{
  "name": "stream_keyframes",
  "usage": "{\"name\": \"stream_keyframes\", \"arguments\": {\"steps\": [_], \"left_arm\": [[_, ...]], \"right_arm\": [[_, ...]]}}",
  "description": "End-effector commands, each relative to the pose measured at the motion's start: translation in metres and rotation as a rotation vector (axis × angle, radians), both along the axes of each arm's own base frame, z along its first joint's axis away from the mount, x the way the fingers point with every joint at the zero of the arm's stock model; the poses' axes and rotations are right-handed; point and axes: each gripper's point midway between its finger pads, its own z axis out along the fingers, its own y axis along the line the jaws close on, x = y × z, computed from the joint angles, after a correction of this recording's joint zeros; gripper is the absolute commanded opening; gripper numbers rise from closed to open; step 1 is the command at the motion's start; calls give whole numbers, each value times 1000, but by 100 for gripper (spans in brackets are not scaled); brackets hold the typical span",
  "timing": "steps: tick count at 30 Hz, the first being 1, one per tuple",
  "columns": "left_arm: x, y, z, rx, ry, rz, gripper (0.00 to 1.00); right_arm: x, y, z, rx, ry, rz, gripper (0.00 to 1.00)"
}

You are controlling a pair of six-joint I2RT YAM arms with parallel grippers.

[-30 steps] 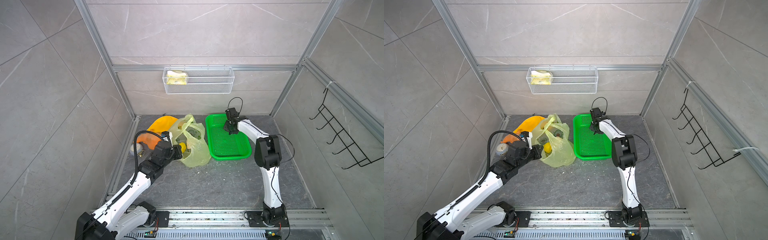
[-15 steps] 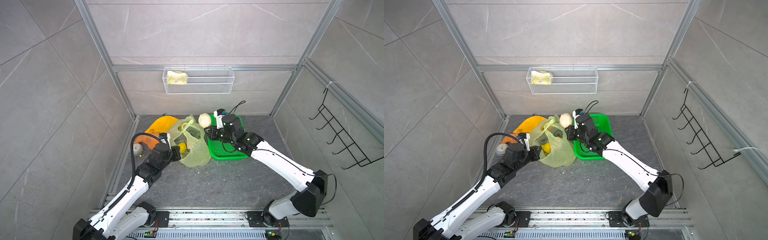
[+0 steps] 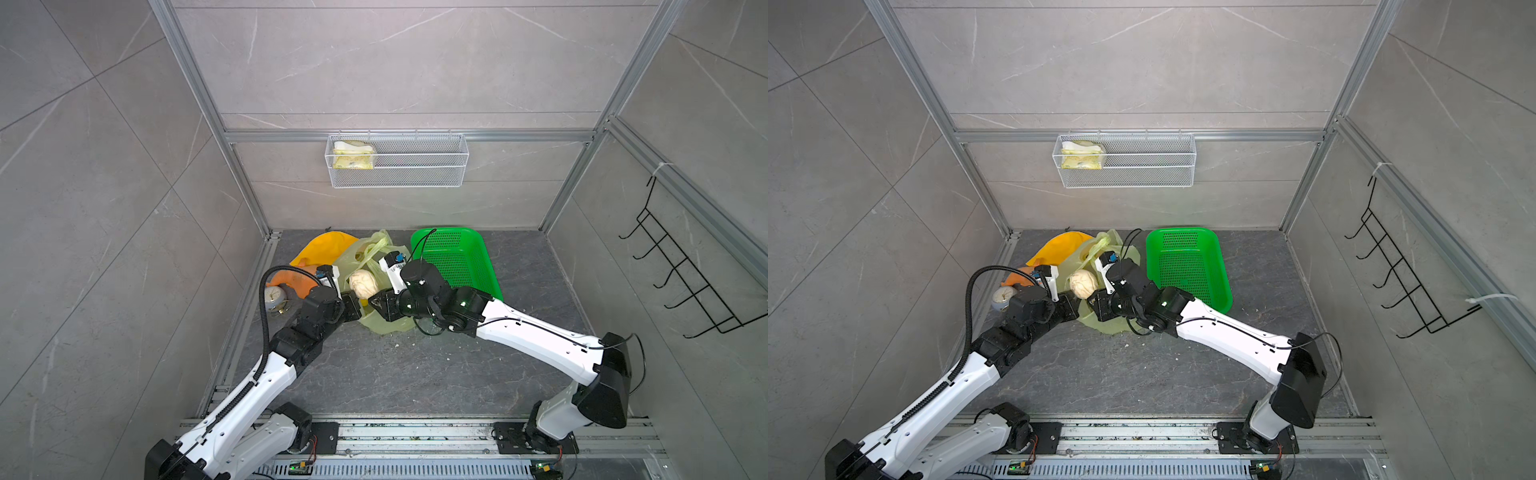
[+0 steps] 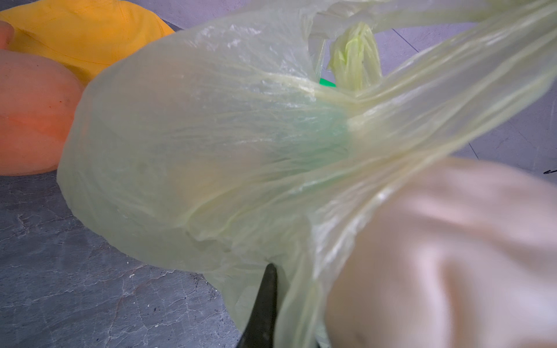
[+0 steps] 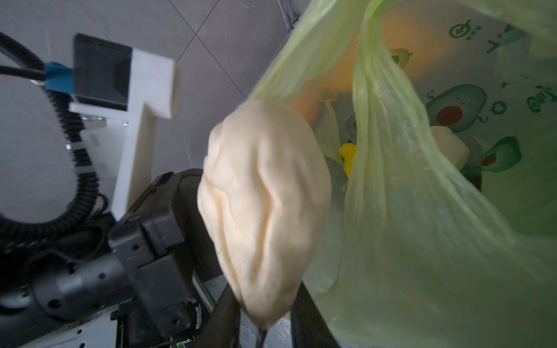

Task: Place the pears into plastic bags & tie knots
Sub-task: Place the pear in the plastic bag.

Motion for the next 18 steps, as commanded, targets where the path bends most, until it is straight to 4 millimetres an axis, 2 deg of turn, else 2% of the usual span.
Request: {"name": "stream_keyframes", "arguments": {"steps": [1,2,3,5,8,10,11,14,16,18], "left_arm": [[-1,-1,15,-39,-47,0,0],[-1,-2,16,-40,-48,0,0],[-2,-1,17,-43,-51,0,0],[-2,-1,19,-47,-55,0,0],[-3,0,21,-53,-60,1,0],[-3,0,21,-55,-61,1,0],[-4,-1,21,-56,-60,-3,0],[-5,-1,22,-62,-61,-2,0],[-5,-1,21,-66,-60,-3,0],[-5,-2,22,-71,-60,-5,0]], "right_arm": [[22,5,1,-44,-42,-41,39],[27,5,-2,-65,-41,-56,50],[32,5,-3,-77,-45,-64,64],[40,4,-6,-92,-43,-78,78],[42,-2,0,-82,-44,-74,81],[38,-8,17,-46,-66,-63,81],[32,-14,32,-18,-89,-58,81],[22,-34,62,3,-154,-58,80],[23,-48,69,-34,-193,-82,81],[29,-61,66,-101,-225,-115,84]]}}
